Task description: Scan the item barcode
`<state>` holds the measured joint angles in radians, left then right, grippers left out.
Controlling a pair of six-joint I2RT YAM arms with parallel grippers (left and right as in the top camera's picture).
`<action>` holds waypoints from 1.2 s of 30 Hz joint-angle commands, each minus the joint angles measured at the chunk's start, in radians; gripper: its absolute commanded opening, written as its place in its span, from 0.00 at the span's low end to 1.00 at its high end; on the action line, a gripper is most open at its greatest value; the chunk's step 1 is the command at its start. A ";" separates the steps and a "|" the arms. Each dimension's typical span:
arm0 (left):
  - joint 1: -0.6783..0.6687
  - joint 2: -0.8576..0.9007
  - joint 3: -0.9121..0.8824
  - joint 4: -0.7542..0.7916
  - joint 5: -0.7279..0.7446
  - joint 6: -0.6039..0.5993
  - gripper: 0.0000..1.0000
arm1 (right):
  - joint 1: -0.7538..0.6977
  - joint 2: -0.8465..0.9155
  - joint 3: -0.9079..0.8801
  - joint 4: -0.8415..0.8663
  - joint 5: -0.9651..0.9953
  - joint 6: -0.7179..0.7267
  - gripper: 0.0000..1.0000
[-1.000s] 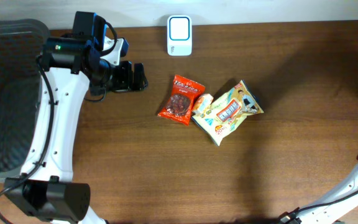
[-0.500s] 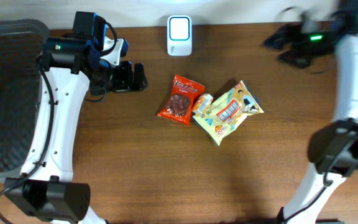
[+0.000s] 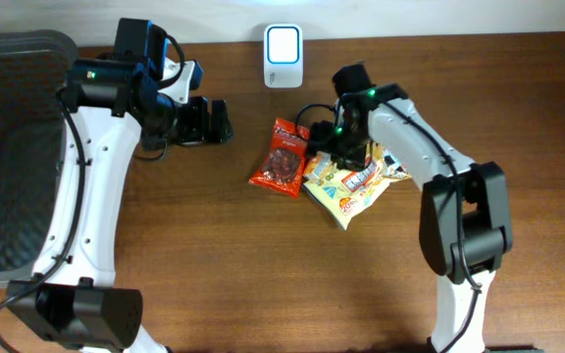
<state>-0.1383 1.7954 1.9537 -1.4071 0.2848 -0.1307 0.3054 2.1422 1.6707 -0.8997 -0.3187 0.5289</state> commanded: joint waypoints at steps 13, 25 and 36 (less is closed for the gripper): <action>0.003 -0.011 -0.003 0.001 0.008 0.016 0.99 | 0.006 -0.003 -0.086 0.061 0.051 0.052 0.04; 0.003 -0.011 -0.003 0.001 0.008 0.016 0.99 | -0.189 -0.004 0.241 -0.307 -0.896 -0.854 0.04; 0.003 -0.011 -0.003 0.001 0.008 0.016 0.99 | -0.146 -0.004 0.241 -0.506 -0.961 -1.209 0.04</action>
<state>-0.1383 1.7950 1.9537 -1.4082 0.2848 -0.1307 0.1589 2.1460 1.9011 -1.4433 -1.2541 -0.6781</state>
